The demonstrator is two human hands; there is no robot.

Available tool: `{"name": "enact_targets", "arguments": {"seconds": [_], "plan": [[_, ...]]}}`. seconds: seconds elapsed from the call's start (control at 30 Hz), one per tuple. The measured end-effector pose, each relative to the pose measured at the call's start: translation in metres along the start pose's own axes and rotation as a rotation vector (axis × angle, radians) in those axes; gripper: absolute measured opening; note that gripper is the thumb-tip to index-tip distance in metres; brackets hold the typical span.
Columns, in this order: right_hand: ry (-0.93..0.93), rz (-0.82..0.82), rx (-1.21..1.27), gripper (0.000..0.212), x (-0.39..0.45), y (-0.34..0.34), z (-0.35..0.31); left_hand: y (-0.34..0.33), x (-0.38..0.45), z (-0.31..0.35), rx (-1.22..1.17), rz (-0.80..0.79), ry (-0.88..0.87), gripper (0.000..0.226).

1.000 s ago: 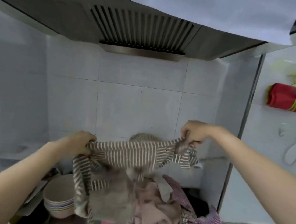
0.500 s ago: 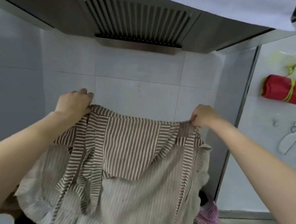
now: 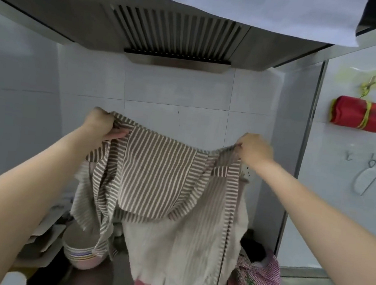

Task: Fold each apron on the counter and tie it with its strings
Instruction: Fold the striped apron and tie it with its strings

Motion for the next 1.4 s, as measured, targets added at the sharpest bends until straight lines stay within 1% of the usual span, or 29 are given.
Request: {"name": "enact_targets", "arguments": {"seconds": [0.03, 0.07, 0.1, 0.13, 0.17, 0.2, 0.23, 0.27, 0.3, 0.33, 0.4, 0.43, 0.47, 0.57, 0.6, 0.67, 0.7, 0.73, 0.8, 0.83, 0.9, 0.93, 1.03, 1.1, 1.13, 1.17, 1.27, 1.37, 1.4], "plan": [[0.012, 0.029, 0.024, 0.017, -0.001, -0.002, -0.001, 0.001, 0.001, 0.0, -0.038, 0.008, -0.011, 0.025], [0.061, -0.108, 0.008, 0.015, -0.002, -0.015, -0.005, 0.004, 0.001, 0.002, -0.034, 0.027, -0.036, 0.022], [0.096, -0.349, -0.024, 0.017, -0.008, -0.035, -0.011, 0.008, -0.001, 0.004, -0.021, 0.049, -0.065, 0.018], [0.058, -0.533, -0.015, 0.021, -0.016, -0.05, -0.009, 0.011, -0.002, 0.006, 0.006, 0.071, -0.087, 0.016], [0.012, -0.561, -0.014, 0.021, -0.02, -0.054, -0.008, 0.013, -0.005, 0.009, 0.048, 0.08, -0.109, 0.016], [0.016, -0.472, 0.001, 0.016, -0.014, -0.052, -0.007, 0.013, -0.007, 0.01, 0.104, 0.089, -0.124, 0.017], [0.005, -0.261, 0.051, 0.012, -0.006, -0.04, -0.004, 0.012, -0.009, 0.011, 0.145, 0.09, -0.128, 0.018], [-0.054, -0.063, 0.136, 0.017, -0.006, -0.026, 0.001, 0.012, -0.01, 0.011, 0.16, 0.093, -0.128, 0.017], [-0.093, 0.02, 0.208, 0.022, -0.008, -0.021, 0.004, 0.013, -0.012, 0.012, 0.142, 0.095, -0.124, 0.016], [-0.087, -0.013, 0.264, 0.025, -0.01, -0.022, 0.003, 0.016, -0.01, 0.013, 0.132, 0.106, -0.12, 0.013], [-0.028, -0.412, 0.283, 0.026, -0.018, -0.046, -0.01, 0.021, -0.01, 0.015, 0.169, 0.124, -0.121, 0.007], [-0.065, -0.508, 0.291, 0.022, -0.024, -0.05, -0.01, 0.023, -0.008, 0.014, 0.16, 0.125, -0.113, 0.006], [-0.075, -0.507, 0.289, 0.019, -0.023, -0.047, -0.01, 0.022, -0.009, 0.013, 0.133, 0.119, -0.095, 0.006], [-0.083, -0.12, 0.341, 0.023, -0.008, -0.02, -0.003, 0.019, -0.01, 0.008, 0.09, 0.108, -0.07, 0.011], [-0.066, -0.125, 0.358, 0.022, -0.01, -0.018, -0.006, 0.021, -0.01, 0.009, 0.086, 0.114, -0.065, 0.011], [-0.037, -0.374, 0.38, 0.022, -0.02, -0.036, -0.014, 0.027, -0.008, 0.009, 0.094, 0.133, -0.074, 0.014], [-0.06, -0.369, 0.412, 0.022, -0.021, -0.036, -0.012, 0.028, -0.008, 0.009, 0.102, 0.136, -0.078, 0.015], [-0.071, -0.28, 0.448, 0.023, -0.017, -0.03, -0.008, 0.028, -0.009, 0.009, 0.108, 0.135, -0.093, 0.015], [-0.097, 0.009, 0.517, 0.025, -0.009, -0.01, 0.006, 0.024, -0.013, 0.01, 0.107, 0.13, -0.134, 0.012], [-0.097, -0.008, 0.512, 0.025, -0.008, -0.008, 0.005, 0.023, -0.014, 0.011, 0.109, 0.128, -0.154, 0.012], [-0.06, -0.207, 0.482, 0.021, -0.015, -0.018, -0.004, 0.022, -0.016, 0.012, 0.114, 0.142, -0.178, 0.011], [-0.056, -0.214, 0.484, 0.019, -0.014, -0.019, -0.003, 0.022, -0.016, 0.013, 0.117, 0.151, -0.184, 0.011], [-0.052, -0.059, 0.515, 0.019, -0.016, -0.008, 0.003, 0.021, -0.017, 0.015, 0.133, 0.161, -0.224, 0.012], [-0.002, -0.298, 0.44, 0.02, -0.022, -0.024, -0.005, 0.018, -0.017, 0.015, 0.173, 0.152, -0.219, 0.011], [0.015, -0.364, 0.418, 0.02, -0.025, -0.031, -0.007, 0.018, -0.016, 0.013, 0.189, 0.146, -0.196, 0.011], [0.025, -0.341, 0.422, 0.02, -0.023, -0.03, -0.006, 0.016, -0.014, 0.01, 0.19, 0.144, -0.177, 0.011], [-0.03, 0.0, 0.626, 0.021, -0.017, -0.008, 0.011, 0.015, -0.006, 0.004, 0.14, 0.153, -0.166, 0.013], [-0.065, -0.158, 0.702, 0.016, -0.017, -0.016, 0.013, 0.02, 0.01, -0.007, 0.122, 0.161, -0.117, 0.025], [-0.106, -0.145, 0.787, 0.016, -0.014, -0.014, 0.017, 0.017, 0.016, -0.01, 0.123, 0.145, -0.098, 0.025]]}}
Point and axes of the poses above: each hand's wrist, its own x-axis towards the middle knuckle, its own y-axis out of the back of the hand, z = x × y, the point moved 7 cm from there along x, towards the middle knuckle, and after that the axes turned 7 degrees about -z, right-handed, at the moved point
